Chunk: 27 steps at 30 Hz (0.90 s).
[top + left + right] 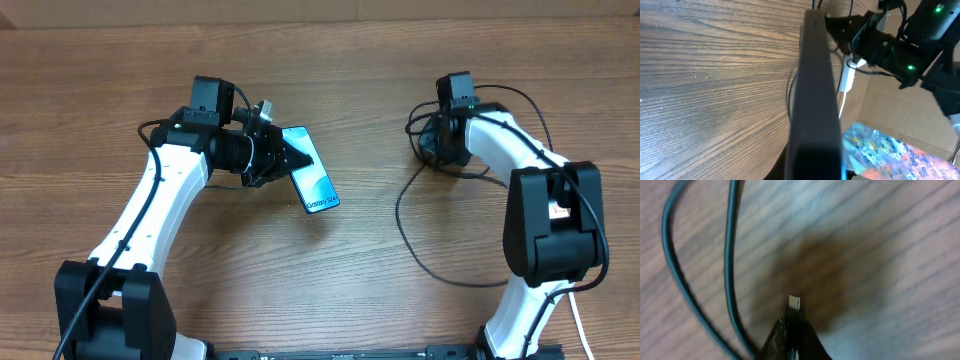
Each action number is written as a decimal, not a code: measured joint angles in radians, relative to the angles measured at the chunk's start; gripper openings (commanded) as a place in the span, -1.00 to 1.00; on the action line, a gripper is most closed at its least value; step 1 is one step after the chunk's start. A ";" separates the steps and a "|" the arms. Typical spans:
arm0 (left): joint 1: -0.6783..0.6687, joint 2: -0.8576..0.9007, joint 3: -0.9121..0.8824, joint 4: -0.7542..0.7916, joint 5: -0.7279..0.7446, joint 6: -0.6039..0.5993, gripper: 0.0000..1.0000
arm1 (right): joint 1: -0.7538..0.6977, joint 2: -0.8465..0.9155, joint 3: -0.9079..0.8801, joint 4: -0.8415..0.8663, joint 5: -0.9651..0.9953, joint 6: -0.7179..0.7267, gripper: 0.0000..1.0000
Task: Plug charger to phone and switch on socket
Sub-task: 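Move the right gripper to the black USB-C cable end, then grasp the USB-C plug with the right gripper and lift it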
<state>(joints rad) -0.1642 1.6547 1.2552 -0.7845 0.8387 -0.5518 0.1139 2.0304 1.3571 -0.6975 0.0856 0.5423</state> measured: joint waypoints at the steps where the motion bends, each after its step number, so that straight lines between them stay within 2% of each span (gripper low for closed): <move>1: 0.000 0.000 0.000 0.006 0.000 0.000 -0.92 | 0.001 0.000 0.023 -0.054 -0.010 -0.019 -0.92; 5: 0.000 0.000 0.000 0.043 0.000 0.000 -0.91 | 0.004 -0.006 0.142 -0.257 -0.082 -0.132 -0.92; 13: 0.050 0.000 0.000 0.067 0.006 0.004 -0.92 | 0.028 -0.171 0.205 -0.470 -0.374 -0.358 -0.92; 16: 0.111 0.000 0.000 0.061 0.007 0.012 -0.92 | 0.081 -0.190 0.176 -0.435 -0.397 -0.394 -0.92; 21: 0.235 0.001 0.000 -0.004 0.007 0.054 -0.92 | 0.210 -0.188 -0.023 -0.257 -0.394 -0.414 -0.92; 23: 0.278 0.001 0.000 -0.038 0.007 0.073 -0.92 | 0.257 -0.184 -0.102 -0.195 -0.364 -0.400 -0.72; 24: 0.295 0.001 0.000 -0.050 0.007 0.084 -0.91 | 0.278 -0.181 -0.133 -0.175 -0.337 -0.385 -0.57; 25: 0.310 0.001 0.000 -0.062 0.008 0.094 -0.91 | 0.289 -0.179 -0.150 -0.166 -0.320 -0.383 -0.35; 27: 0.322 0.001 0.000 -0.080 0.009 0.116 -0.91 | 0.301 -0.176 -0.167 -0.151 -0.283 -0.380 -0.10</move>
<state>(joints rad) 0.1581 1.6558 1.2552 -0.8646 0.8474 -0.4362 0.4152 1.8545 1.1904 -0.8486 -0.1970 0.1623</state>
